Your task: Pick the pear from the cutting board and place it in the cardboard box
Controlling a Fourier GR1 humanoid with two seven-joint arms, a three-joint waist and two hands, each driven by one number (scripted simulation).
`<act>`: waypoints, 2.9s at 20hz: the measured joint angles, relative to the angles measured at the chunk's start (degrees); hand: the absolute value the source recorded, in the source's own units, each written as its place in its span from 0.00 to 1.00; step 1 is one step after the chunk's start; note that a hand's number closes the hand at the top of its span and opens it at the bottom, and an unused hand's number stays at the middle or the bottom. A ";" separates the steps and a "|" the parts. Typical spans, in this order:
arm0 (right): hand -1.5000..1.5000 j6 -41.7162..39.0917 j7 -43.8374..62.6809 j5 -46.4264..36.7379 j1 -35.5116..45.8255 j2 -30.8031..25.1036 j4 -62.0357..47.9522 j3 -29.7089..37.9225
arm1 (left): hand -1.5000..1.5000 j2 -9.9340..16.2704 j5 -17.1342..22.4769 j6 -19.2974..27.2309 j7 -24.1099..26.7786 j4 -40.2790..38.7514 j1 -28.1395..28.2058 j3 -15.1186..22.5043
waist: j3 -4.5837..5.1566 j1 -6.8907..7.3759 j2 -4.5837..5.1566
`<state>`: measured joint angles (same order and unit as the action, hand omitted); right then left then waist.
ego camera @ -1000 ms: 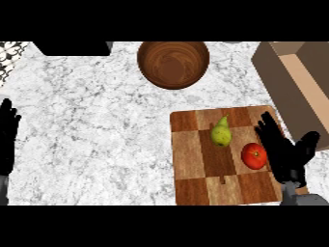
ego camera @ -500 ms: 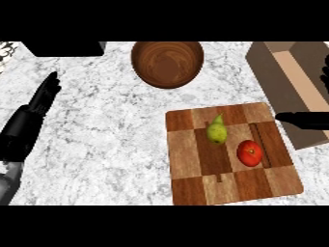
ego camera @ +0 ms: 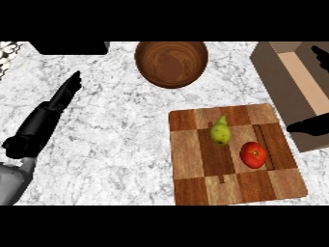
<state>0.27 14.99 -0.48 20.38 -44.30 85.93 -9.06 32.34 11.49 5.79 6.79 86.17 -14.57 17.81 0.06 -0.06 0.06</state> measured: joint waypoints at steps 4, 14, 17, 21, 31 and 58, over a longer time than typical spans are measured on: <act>0.00 -7.57 5.40 -1.80 4.39 -1.94 -0.03 -4.44 | 0.50 -0.66 -0.44 -0.91 -0.01 -0.12 -0.57 -0.03 | 0.04 0.75 0.01; 0.00 -26.78 23.90 -1.96 19.96 4.22 -3.58 -15.88 | 0.50 -2.17 -1.85 -2.25 0.30 -0.74 -0.95 -0.23 | 0.05 1.65 0.07; 0.00 -29.51 29.70 -2.75 23.63 8.83 -5.64 -18.04 | 0.50 -2.59 -2.27 -2.59 -0.39 -0.78 -1.38 -0.87 | 0.03 1.37 0.04; 0.00 -32.30 34.33 -2.35 26.97 13.57 -9.02 -18.47 | 0.50 -3.45 -3.44 -3.04 0.13 -1.41 -0.85 -1.52 | 0.00 0.95 0.01; 0.00 -32.89 36.82 -6.16 27.07 20.96 -14.63 -18.71 | 0.50 -5.33 -5.45 -4.67 -0.06 -1.37 0.01 -4.11 | -0.04 0.50 -0.06; 0.00 -34.47 29.81 -27.84 19.35 30.00 -23.25 -14.55 | 0.50 -10.27 -10.78 -12.09 -1.77 -0.77 0.21 -12.07 | -0.06 0.23 -0.04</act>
<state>-34.20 44.80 -28.32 39.73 -14.30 62.68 -23.61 22.07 0.71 -6.30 5.02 85.40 -14.35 5.74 0.00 0.17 0.02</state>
